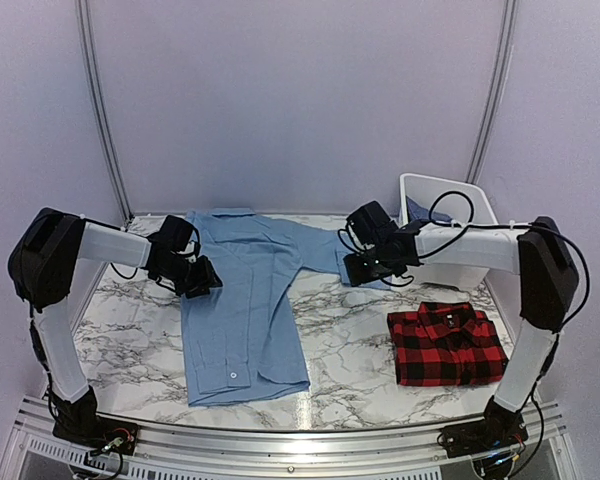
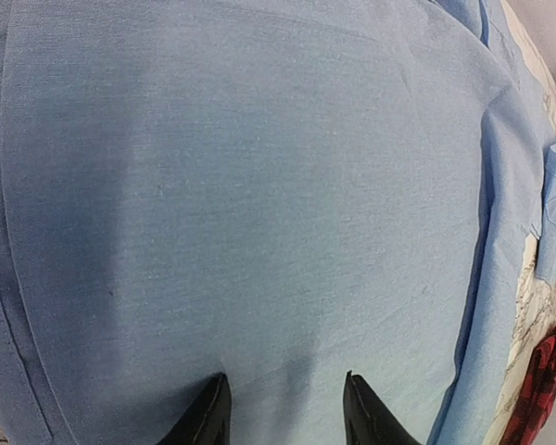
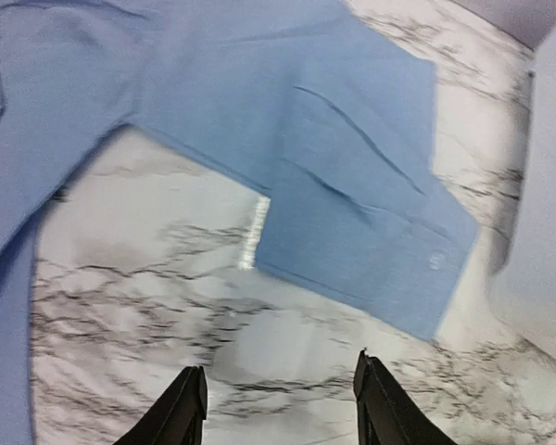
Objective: Fold and stack the long sleeve shirts
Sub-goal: Flatten out the crumpled shirt at the center of the board.
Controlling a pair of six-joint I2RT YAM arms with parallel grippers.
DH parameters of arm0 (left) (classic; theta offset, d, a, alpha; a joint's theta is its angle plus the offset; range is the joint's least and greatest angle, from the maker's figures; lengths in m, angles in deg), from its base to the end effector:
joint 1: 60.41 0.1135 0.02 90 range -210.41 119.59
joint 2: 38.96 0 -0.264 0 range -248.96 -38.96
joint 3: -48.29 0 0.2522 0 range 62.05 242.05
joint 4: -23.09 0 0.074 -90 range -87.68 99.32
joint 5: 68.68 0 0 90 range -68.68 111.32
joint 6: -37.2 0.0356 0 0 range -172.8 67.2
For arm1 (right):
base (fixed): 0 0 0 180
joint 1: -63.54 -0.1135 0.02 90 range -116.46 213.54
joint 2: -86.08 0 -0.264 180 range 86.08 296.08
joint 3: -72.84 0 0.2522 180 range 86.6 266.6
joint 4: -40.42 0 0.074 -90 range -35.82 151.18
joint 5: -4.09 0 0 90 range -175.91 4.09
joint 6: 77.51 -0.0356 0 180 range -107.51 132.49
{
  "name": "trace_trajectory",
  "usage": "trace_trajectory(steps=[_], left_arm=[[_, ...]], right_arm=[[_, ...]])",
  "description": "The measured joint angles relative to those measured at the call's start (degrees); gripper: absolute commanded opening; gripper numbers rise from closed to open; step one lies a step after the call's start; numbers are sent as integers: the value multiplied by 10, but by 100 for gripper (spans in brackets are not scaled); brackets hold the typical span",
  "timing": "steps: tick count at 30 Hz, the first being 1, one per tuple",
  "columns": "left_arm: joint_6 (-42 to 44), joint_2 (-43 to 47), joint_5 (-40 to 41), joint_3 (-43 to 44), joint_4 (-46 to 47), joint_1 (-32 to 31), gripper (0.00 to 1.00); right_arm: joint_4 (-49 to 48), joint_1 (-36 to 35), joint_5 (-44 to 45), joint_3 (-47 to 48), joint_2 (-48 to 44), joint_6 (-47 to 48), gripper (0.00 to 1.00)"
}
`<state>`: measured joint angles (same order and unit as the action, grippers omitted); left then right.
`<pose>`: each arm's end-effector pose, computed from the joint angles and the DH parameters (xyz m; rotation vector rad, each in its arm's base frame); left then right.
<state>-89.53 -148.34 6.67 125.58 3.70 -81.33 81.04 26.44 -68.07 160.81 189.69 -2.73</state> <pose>0.3600 -0.1472 0.1437 -0.2399 2.5693 -0.7246 0.3136 0.2235 0.2124 -0.3550 2.4588 -0.0178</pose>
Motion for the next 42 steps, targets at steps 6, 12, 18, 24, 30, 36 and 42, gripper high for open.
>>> trace_trajectory(steps=[6, 12, 18, 24, 30, 36, 42], left_arm=[[12, 0, 5, 1, -2, 2, 44], [18, 0, 4, 1, -2, 2, 44], [24, 0, 3, 1, -3, 3, 44], [26, 0, 2, 1, -3, 5, 44], [27, 0, 2, 1, -3, 6, 44], [27, 0, 2, 1, -3, 6, 44], [27, 0, 1, 1, -4, 7, 44]], right_arm=[[-68, -51, -148, 47, 52, -48, 49], [-148, -51, -255, 47, 114, -108, 47], [-229, -50, -330, 43, 163, -163, 53], [-316, -49, -359, 26, 178, -208, 53], [-358, -43, -369, 26, 208, -240, 38], [-382, -27, -379, 35, 229, -262, 34], [-399, -14, -395, 39, 238, -279, 29]])
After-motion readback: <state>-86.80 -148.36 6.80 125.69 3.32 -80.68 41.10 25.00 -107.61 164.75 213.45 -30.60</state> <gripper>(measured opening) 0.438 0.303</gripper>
